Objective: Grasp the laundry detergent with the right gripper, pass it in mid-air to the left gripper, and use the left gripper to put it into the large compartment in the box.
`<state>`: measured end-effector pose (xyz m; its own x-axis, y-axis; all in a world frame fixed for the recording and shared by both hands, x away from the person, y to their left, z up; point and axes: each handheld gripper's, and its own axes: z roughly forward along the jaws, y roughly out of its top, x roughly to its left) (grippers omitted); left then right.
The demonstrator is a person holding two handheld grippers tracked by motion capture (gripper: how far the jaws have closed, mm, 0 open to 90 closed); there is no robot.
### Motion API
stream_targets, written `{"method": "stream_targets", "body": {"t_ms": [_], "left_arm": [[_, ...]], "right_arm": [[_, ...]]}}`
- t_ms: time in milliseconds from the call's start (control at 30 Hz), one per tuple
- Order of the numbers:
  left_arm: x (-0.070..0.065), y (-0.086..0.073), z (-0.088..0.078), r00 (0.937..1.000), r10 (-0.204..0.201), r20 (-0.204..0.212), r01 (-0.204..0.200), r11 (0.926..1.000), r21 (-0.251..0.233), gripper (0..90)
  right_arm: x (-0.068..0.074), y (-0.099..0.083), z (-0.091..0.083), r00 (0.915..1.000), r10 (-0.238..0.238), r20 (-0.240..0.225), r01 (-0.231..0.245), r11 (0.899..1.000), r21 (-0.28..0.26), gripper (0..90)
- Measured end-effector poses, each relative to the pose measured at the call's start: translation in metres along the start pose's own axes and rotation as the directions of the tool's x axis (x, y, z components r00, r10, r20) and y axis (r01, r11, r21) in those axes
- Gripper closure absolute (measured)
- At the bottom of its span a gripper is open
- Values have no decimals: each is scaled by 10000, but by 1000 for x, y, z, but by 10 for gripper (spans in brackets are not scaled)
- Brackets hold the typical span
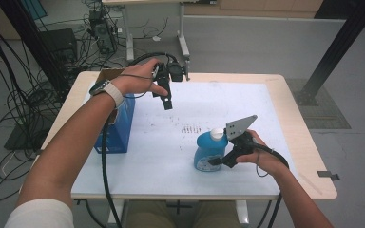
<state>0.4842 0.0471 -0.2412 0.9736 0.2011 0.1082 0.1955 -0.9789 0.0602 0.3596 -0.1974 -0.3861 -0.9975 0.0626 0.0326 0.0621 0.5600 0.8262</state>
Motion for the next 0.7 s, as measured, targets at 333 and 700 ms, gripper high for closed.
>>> {"method": "stream_targets", "body": {"t_ms": [333,700], "left_arm": [[0,1,0,10000,9,-6,-9,10000,-22,100],[0,1,1,10000,6,-4,-6,10000,0,101]], "right_arm": [[0,-2,3,10000,-26,31,26,10000,-94,266],[1,-3,5,10000,-52,52,53,9998,-215,283]]}}
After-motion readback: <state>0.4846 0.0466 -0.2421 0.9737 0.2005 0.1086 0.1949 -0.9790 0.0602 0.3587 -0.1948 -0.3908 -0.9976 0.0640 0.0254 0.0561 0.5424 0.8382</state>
